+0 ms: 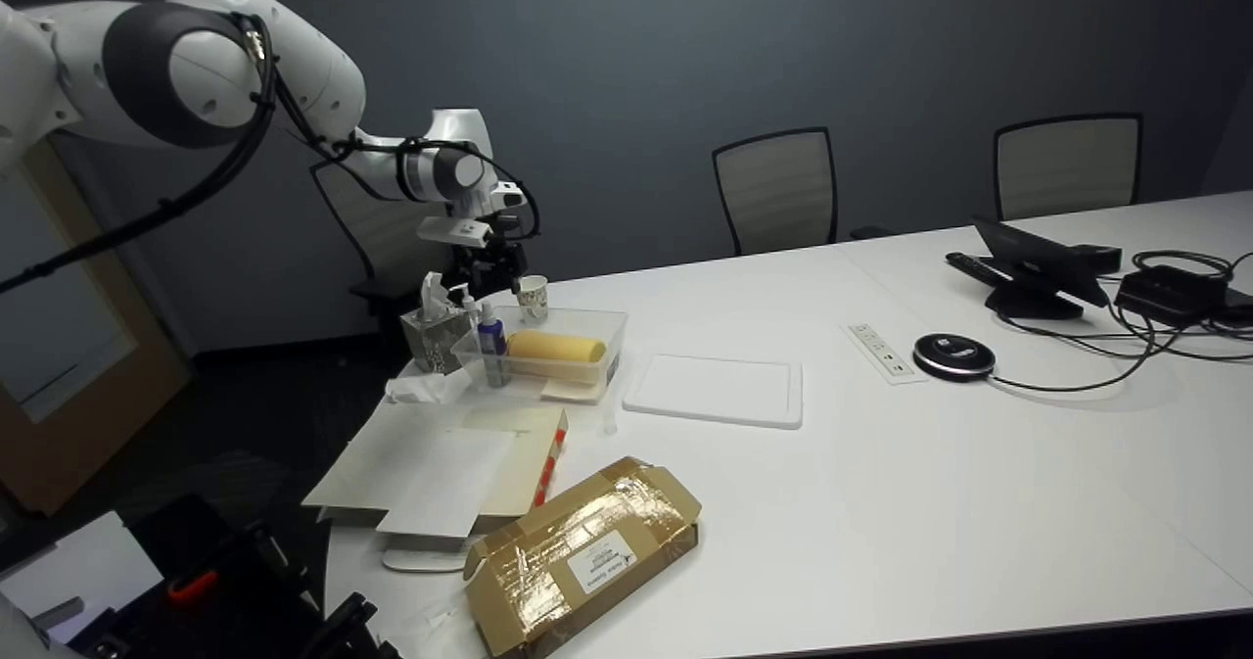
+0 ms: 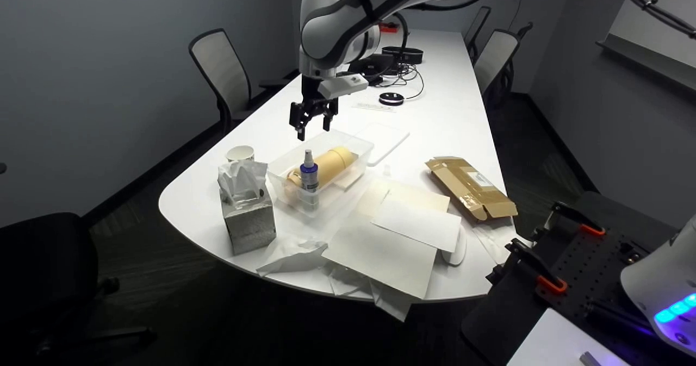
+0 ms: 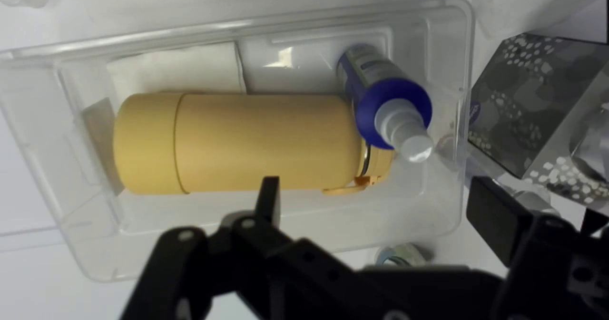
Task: Put the blue bottle inside the clear lunch box
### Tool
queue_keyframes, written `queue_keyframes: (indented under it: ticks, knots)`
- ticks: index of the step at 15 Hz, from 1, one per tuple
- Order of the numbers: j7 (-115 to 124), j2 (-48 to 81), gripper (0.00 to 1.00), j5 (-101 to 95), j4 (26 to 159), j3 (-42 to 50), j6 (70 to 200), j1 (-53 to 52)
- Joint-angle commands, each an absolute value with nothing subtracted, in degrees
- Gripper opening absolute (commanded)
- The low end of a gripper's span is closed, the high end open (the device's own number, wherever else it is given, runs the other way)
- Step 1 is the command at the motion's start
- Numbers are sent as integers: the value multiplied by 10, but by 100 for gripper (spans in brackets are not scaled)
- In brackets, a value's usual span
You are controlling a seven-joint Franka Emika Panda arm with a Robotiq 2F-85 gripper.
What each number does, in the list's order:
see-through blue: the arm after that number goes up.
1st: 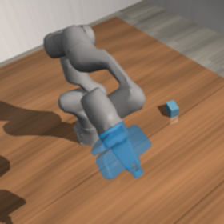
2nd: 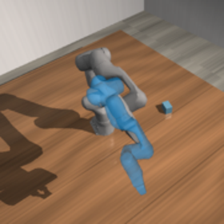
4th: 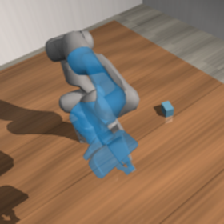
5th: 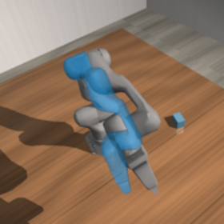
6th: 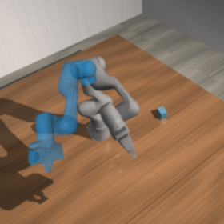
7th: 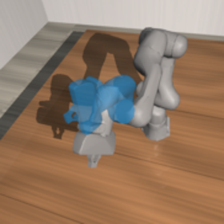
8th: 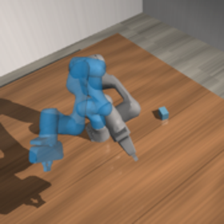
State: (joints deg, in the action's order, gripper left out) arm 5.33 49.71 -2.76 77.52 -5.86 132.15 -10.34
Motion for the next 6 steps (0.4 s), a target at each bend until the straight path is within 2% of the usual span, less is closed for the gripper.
queue_keyframes:
  ticks: [1,6]
  knots:
    - [61,460,100,-16,785,-42,1296,-90]
    - [74,423,100,-15,805,-20,1301,-67]
